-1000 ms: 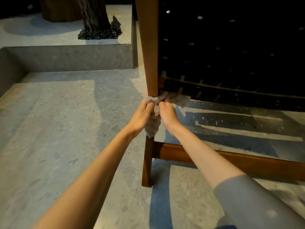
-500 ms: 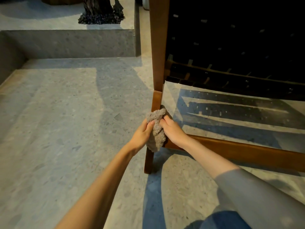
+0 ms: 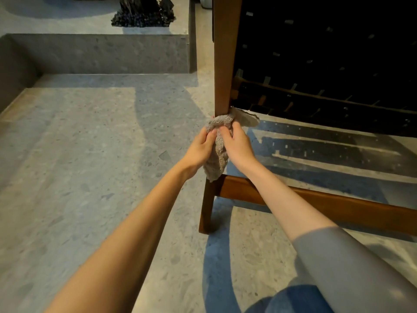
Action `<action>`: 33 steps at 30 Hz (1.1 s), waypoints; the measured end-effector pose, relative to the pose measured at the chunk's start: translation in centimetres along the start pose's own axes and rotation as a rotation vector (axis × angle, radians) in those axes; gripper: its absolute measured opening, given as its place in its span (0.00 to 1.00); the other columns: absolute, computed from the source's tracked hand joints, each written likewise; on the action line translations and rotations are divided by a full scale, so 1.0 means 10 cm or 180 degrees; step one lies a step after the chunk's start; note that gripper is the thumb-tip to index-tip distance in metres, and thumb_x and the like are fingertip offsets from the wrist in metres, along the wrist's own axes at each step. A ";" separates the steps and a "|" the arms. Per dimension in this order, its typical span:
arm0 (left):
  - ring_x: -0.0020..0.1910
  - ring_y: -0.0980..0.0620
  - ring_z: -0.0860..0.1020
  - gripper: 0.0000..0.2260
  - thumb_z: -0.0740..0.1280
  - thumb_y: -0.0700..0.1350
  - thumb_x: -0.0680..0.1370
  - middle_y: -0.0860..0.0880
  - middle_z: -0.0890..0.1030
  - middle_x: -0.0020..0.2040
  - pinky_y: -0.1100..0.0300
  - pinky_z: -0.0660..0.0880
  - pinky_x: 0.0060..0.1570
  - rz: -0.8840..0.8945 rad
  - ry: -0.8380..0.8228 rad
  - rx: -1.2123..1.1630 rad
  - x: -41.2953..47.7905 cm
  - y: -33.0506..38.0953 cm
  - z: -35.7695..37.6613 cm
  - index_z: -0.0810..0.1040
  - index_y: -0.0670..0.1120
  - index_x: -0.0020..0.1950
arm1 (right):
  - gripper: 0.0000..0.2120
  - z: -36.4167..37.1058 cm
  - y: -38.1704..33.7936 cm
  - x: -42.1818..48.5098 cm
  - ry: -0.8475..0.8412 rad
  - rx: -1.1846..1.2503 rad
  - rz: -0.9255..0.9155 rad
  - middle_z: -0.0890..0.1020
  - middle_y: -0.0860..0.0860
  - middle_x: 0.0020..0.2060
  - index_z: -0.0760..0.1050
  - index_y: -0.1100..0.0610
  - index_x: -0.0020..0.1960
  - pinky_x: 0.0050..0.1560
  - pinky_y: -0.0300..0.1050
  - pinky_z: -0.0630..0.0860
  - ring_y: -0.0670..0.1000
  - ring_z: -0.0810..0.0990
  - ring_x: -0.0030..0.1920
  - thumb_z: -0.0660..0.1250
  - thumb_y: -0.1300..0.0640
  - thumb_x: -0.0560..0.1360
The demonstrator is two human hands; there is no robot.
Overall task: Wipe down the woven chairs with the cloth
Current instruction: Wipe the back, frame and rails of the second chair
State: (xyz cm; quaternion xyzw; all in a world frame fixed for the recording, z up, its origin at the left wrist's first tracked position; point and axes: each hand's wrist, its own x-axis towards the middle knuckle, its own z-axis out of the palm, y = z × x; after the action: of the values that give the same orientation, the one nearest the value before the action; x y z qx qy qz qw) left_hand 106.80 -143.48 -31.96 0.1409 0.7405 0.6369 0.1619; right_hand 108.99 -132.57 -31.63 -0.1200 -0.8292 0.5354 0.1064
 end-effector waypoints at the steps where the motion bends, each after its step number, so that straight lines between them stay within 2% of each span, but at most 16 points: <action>1: 0.65 0.54 0.72 0.15 0.52 0.46 0.84 0.48 0.73 0.66 0.58 0.68 0.66 0.0021 0.0005 0.0022 -0.01 -0.02 0.00 0.67 0.46 0.70 | 0.08 0.00 0.02 -0.03 -0.0023 -0.0025 -0.0001 0.78 0.47 0.46 0.70 0.54 0.57 0.46 0.40 0.73 0.45 0.77 0.48 0.56 0.52 0.82; 4: 0.60 0.57 0.74 0.16 0.53 0.46 0.83 0.49 0.75 0.63 0.65 0.71 0.61 -0.0015 -0.0016 0.0100 -0.15 -0.15 0.02 0.68 0.44 0.70 | 0.15 0.01 0.11 -0.19 -0.0129 -0.0066 -0.0111 0.79 0.51 0.58 0.71 0.56 0.66 0.59 0.44 0.74 0.49 0.76 0.59 0.57 0.53 0.82; 6: 0.54 0.63 0.75 0.15 0.54 0.46 0.83 0.51 0.75 0.59 0.72 0.72 0.53 -0.0100 -0.0052 0.0147 -0.30 -0.29 0.03 0.69 0.44 0.68 | 0.16 0.01 0.19 -0.33 -0.0247 -0.0275 -0.0145 0.79 0.53 0.59 0.71 0.57 0.67 0.61 0.44 0.73 0.50 0.76 0.60 0.58 0.54 0.81; 9: 0.50 0.60 0.77 0.14 0.54 0.44 0.83 0.43 0.77 0.58 0.74 0.73 0.45 -0.0295 -0.0072 0.0191 -0.53 -0.46 0.08 0.70 0.40 0.66 | 0.15 -0.01 0.28 -0.50 -0.0624 -0.0862 -0.0055 0.80 0.55 0.57 0.73 0.60 0.63 0.60 0.48 0.74 0.52 0.77 0.58 0.59 0.54 0.81; 11: 0.53 0.50 0.78 0.15 0.54 0.43 0.83 0.38 0.76 0.59 0.69 0.74 0.44 -0.0324 -0.0015 0.0224 -0.64 -0.51 0.11 0.69 0.37 0.66 | 0.14 -0.02 0.24 -0.53 -0.0802 -0.1312 0.0016 0.80 0.58 0.54 0.74 0.62 0.61 0.58 0.50 0.74 0.55 0.78 0.56 0.59 0.54 0.81; 13: 0.54 0.42 0.76 0.14 0.55 0.42 0.83 0.36 0.77 0.58 0.58 0.74 0.48 -0.0319 0.0046 0.0273 -0.69 -0.49 0.12 0.70 0.36 0.65 | 0.14 -0.01 0.16 -0.53 -0.0840 -0.1641 0.0121 0.80 0.60 0.55 0.73 0.64 0.60 0.56 0.49 0.73 0.58 0.77 0.56 0.59 0.54 0.81; 14: 0.51 0.42 0.77 0.14 0.55 0.42 0.83 0.37 0.78 0.55 0.55 0.74 0.47 -0.0333 0.0055 0.0306 -0.70 -0.48 0.12 0.70 0.36 0.63 | 0.14 0.02 0.12 -0.54 -0.0805 -0.1761 0.0188 0.79 0.60 0.56 0.72 0.64 0.60 0.56 0.49 0.72 0.59 0.77 0.57 0.58 0.55 0.81; 16: 0.46 0.45 0.76 0.11 0.55 0.42 0.83 0.41 0.78 0.47 0.55 0.74 0.44 -0.0379 0.0038 0.0339 -0.73 -0.47 0.11 0.72 0.36 0.59 | 0.14 0.11 0.09 -0.60 -0.0646 -0.1833 0.0340 0.77 0.61 0.58 0.71 0.64 0.62 0.58 0.51 0.72 0.60 0.75 0.60 0.57 0.56 0.82; 18: 0.45 0.46 0.75 0.11 0.56 0.42 0.83 0.41 0.77 0.46 0.49 0.75 0.47 -0.0496 0.0029 0.0383 -0.78 -0.53 0.09 0.72 0.35 0.57 | 0.18 0.21 0.12 -0.74 -0.0400 -0.1587 0.0433 0.77 0.60 0.61 0.65 0.62 0.70 0.60 0.52 0.73 0.59 0.75 0.61 0.57 0.57 0.82; 21: 0.44 0.45 0.76 0.11 0.57 0.41 0.82 0.37 0.78 0.46 0.45 0.75 0.49 -0.0533 0.0071 0.0421 -0.87 -0.68 0.10 0.73 0.34 0.56 | 0.27 0.29 0.23 -0.98 -0.0062 -0.1279 0.0292 0.79 0.58 0.57 0.51 0.52 0.78 0.55 0.51 0.77 0.57 0.79 0.56 0.57 0.58 0.82; 22: 0.43 0.46 0.76 0.11 0.58 0.41 0.82 0.38 0.78 0.45 0.47 0.75 0.47 -0.0503 0.0098 0.0408 -0.89 -0.72 0.11 0.73 0.34 0.56 | 0.29 0.31 0.27 -1.05 0.0031 -0.1268 0.0186 0.80 0.59 0.54 0.49 0.51 0.78 0.51 0.50 0.77 0.56 0.80 0.53 0.57 0.59 0.81; 25: 0.36 0.61 0.75 0.08 0.58 0.41 0.82 0.51 0.77 0.40 0.67 0.73 0.35 -0.0369 0.0117 0.0418 -0.95 -0.86 0.11 0.74 0.40 0.55 | 0.29 0.41 0.37 -1.23 0.0298 -0.1068 0.0047 0.81 0.59 0.51 0.51 0.49 0.77 0.47 0.48 0.76 0.55 0.80 0.48 0.58 0.61 0.81; 27: 0.32 0.67 0.74 0.05 0.59 0.40 0.82 0.54 0.75 0.37 0.69 0.69 0.33 -0.0341 0.0117 0.0426 -1.00 -0.97 0.11 0.74 0.44 0.52 | 0.28 0.49 0.42 -1.32 0.0405 -0.0888 0.0109 0.80 0.60 0.53 0.53 0.47 0.77 0.48 0.49 0.75 0.55 0.79 0.49 0.58 0.61 0.81; 31: 0.36 0.59 0.75 0.06 0.59 0.40 0.82 0.54 0.76 0.37 0.65 0.72 0.37 -0.0385 0.0061 0.0437 -1.09 -1.16 0.10 0.73 0.48 0.47 | 0.27 0.61 0.56 -1.45 0.0528 -0.0821 0.0076 0.80 0.62 0.51 0.55 0.48 0.76 0.41 0.39 0.67 0.56 0.79 0.47 0.57 0.62 0.81; 33: 0.35 0.62 0.73 0.09 0.59 0.39 0.81 0.57 0.75 0.36 0.72 0.70 0.35 -0.0443 0.0055 0.0499 -1.16 -1.24 0.10 0.73 0.50 0.44 | 0.27 0.65 0.66 -1.56 0.0467 -0.0832 0.0103 0.80 0.62 0.52 0.56 0.48 0.76 0.42 0.43 0.71 0.58 0.80 0.48 0.58 0.62 0.80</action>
State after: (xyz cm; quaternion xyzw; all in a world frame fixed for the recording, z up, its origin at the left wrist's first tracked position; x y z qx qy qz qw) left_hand 117.75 -149.21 -43.67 0.0958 0.7974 0.5654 0.1877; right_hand 122.33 -140.41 -40.99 -0.1850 -0.8798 0.4143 0.1415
